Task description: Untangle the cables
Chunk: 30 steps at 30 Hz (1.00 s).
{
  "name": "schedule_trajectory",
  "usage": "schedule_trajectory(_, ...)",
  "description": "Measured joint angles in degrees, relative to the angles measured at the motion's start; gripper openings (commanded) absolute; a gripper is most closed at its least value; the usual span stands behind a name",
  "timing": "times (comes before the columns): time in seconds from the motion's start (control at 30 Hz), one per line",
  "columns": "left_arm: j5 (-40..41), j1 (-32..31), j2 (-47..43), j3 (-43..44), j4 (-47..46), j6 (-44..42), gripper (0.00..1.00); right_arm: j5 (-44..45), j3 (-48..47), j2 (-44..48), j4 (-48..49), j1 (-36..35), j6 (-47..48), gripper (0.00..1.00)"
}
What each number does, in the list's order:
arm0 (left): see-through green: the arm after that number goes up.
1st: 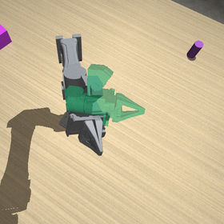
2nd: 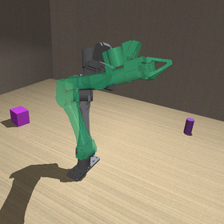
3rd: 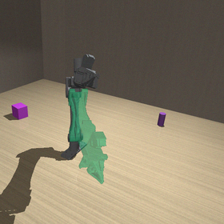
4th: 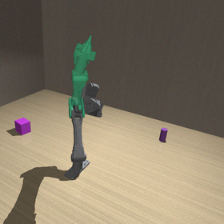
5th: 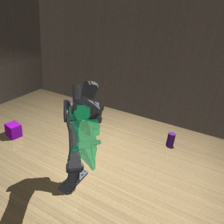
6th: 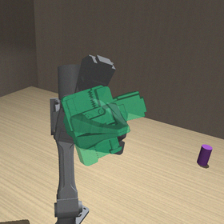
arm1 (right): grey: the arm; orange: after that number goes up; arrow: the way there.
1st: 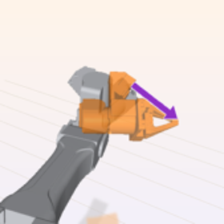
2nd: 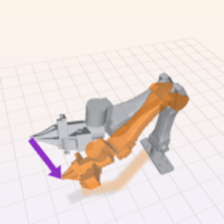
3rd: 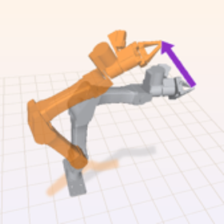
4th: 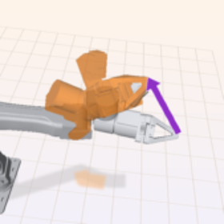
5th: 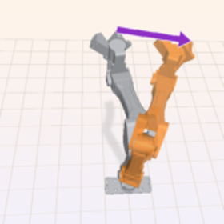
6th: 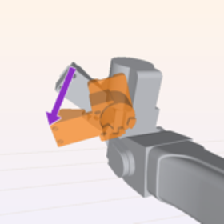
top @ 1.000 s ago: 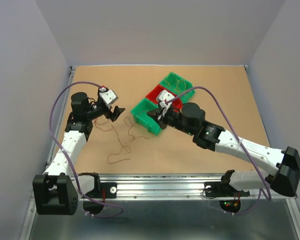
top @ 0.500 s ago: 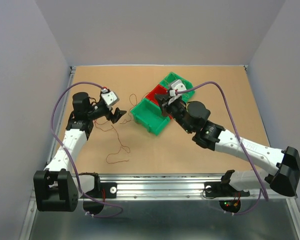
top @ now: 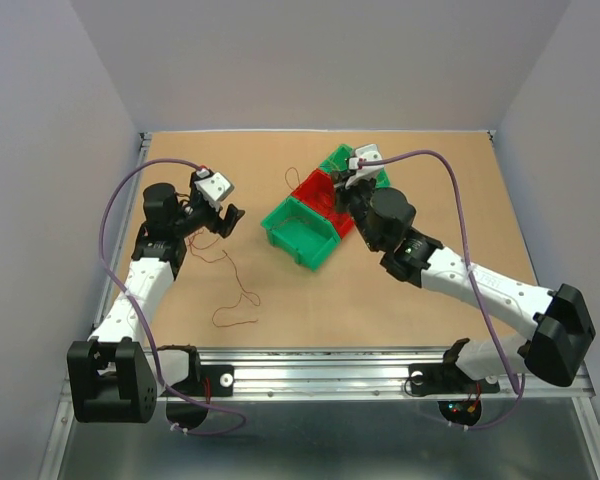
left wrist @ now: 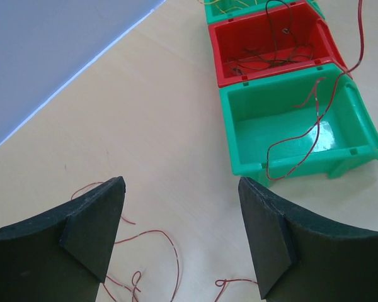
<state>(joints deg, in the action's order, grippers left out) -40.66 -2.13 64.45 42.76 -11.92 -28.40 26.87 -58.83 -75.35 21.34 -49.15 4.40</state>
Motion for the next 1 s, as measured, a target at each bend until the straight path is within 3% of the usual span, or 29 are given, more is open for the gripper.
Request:
schedule_trajectory(0.33, 1.40, 0.00, 1.51, 0.00, -0.72, 0.48, 0.84, 2.23, 4.07, 1.05, 0.48, 5.03, -2.99, 0.01)
schedule_trajectory(0.57, 1.77, 0.00, 1.57, 0.00, -0.74, 0.48, 0.84, -4.31, 4.28, 0.02, -0.35, 5.03, -5.62, 0.01)
schedule_trajectory(0.77, 1.77, 0.00, 1.73, 0.00, -0.72, 0.46, 0.83, -12.00, 2.23, -9.20, -5.27, 5.03, -7.91, 0.01)
schedule_trajectory(1.0, 1.70, 0.00, 1.73, 0.00, -0.72, 0.46, 0.84, -12.15, -0.76, -18.75, -12.76, 4.92, -9.44, 0.00)
